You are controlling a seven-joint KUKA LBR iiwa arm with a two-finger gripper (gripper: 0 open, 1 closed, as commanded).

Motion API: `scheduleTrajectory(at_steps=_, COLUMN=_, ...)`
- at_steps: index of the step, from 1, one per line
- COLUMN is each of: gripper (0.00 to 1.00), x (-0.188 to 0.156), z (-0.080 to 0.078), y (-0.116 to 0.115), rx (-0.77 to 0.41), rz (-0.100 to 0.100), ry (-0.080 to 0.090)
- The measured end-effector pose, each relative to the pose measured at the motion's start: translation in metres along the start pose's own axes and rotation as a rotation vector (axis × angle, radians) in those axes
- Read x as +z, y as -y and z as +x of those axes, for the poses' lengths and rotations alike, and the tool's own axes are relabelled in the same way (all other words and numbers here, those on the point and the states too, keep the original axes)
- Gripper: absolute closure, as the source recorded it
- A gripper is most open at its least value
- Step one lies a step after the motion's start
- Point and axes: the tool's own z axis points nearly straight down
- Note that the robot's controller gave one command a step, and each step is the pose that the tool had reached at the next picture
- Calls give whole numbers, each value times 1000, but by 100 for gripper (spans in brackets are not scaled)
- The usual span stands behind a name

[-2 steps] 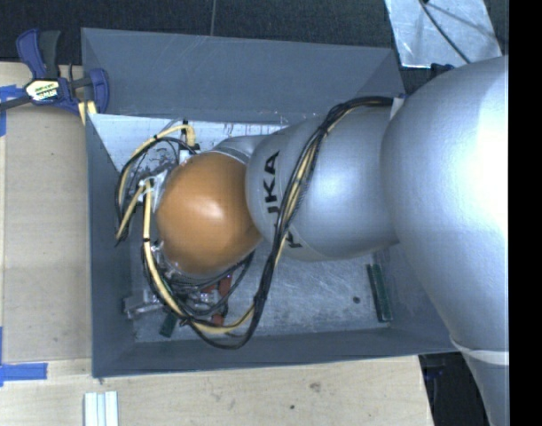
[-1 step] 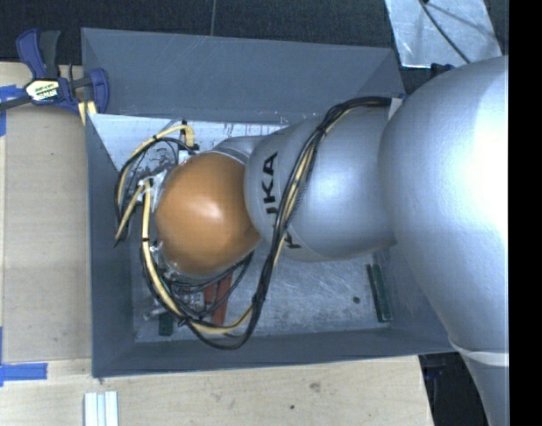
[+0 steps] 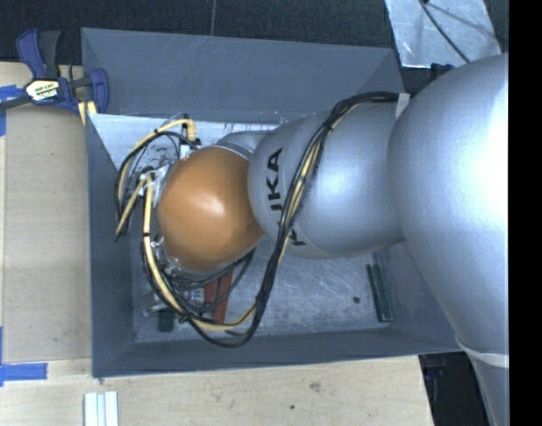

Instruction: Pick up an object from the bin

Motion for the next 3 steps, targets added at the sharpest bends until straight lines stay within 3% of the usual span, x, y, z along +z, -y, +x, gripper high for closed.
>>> scheduleTrajectory(at_steps=1, gripper=100, x=-13, z=-1, y=1, rx=4, rz=-1, ry=-1)
scheduleTrajectory(at_steps=2, gripper=100, x=-71, z=-2, y=2, rx=9, rz=0, ry=-1)
scheduleTrajectory(at_steps=3, gripper=100, x=-81, z=-2, y=3, rx=13, rz=0, ry=-1)
